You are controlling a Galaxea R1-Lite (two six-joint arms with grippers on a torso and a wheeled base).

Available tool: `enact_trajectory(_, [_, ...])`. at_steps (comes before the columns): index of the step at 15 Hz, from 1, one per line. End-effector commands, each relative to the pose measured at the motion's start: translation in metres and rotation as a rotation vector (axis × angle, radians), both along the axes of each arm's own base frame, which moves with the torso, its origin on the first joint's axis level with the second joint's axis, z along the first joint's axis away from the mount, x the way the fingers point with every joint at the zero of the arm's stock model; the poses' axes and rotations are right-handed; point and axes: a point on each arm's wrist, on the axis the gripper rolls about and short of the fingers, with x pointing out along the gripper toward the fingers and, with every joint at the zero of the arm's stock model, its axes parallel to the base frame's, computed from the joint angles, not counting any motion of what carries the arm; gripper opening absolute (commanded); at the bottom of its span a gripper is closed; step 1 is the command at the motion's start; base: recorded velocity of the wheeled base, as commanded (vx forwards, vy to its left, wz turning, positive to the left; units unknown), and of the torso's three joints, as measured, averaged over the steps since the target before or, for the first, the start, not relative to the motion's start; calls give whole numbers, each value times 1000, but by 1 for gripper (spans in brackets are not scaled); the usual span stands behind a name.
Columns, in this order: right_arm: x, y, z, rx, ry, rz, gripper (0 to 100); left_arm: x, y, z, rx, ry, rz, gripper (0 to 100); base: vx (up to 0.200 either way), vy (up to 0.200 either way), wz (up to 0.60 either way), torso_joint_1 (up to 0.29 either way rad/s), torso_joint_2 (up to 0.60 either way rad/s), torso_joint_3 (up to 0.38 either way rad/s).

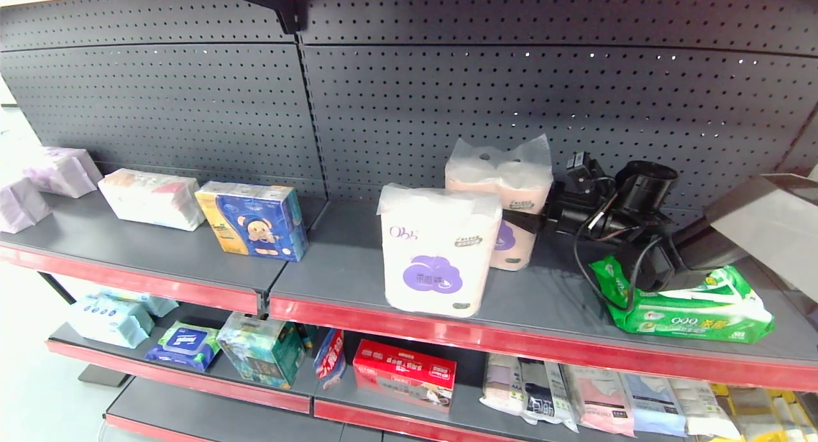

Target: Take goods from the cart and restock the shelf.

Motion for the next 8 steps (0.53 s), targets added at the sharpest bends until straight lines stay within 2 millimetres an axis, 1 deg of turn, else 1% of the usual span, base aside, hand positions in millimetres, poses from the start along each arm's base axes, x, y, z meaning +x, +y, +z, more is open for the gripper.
enact_trajectory(1, [0,3,-4,-1,14,17,0,0,0,0,0,2,1,100,0,0,0,0,0,0])
enact_trajectory(3, [1,5,-7,-1,20,34,0,0,0,0,0,2,1,100,0,0,0,0,0,0])
enact_trajectory(7, [3,19,-8,1,16,65,0,0,0,0,0,0,1,100,0,0,0,0,0,0])
enact_trajectory(8, [4,21,-6,3,7,70,0,0,0,0,0,0,1,100,0,0,0,0,0,0])
